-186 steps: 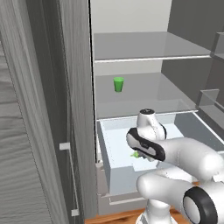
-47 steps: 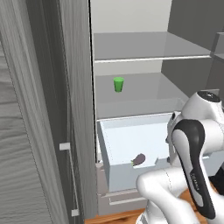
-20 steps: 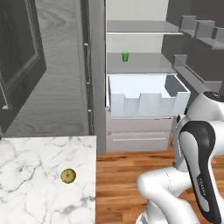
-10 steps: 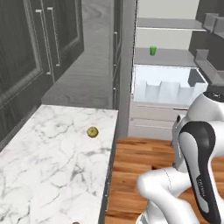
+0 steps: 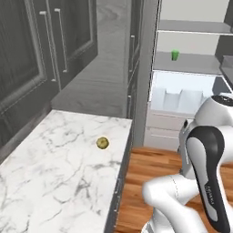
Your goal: Place the eggplant and squash inside the fridge drawer. Close the drawer after placing the vegetables.
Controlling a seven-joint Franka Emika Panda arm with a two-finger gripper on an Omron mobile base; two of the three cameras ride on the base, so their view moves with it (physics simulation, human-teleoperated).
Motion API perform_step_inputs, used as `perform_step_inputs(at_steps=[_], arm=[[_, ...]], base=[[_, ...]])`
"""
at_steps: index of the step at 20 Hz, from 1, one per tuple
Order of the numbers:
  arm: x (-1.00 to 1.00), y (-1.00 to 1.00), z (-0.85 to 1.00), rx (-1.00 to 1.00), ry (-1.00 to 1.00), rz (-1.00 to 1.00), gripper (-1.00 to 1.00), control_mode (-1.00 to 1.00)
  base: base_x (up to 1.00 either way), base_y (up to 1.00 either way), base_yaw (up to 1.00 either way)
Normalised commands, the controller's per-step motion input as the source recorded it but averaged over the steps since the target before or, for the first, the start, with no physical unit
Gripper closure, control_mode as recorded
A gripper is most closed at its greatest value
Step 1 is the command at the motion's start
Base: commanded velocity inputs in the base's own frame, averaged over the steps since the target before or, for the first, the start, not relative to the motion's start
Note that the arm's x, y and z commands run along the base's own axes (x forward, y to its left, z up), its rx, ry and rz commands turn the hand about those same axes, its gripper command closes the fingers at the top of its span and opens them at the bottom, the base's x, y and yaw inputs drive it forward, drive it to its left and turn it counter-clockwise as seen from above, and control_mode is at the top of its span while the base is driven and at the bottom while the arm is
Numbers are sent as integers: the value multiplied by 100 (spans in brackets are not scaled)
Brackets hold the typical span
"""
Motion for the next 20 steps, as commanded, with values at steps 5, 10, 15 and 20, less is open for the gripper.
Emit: perform_step_inputs(at_steps=[5,10,15,20], arm=[[0,0,0,0,0,0,-100,100],[0,0,0,0,0,0,-100,100],[0,0,0,0,0,0,-100,100],[0,0,0,0,0,0,-100,100]], base=[[32,-9,35],[3,0,43],[31,0,45],[39,0,47]])
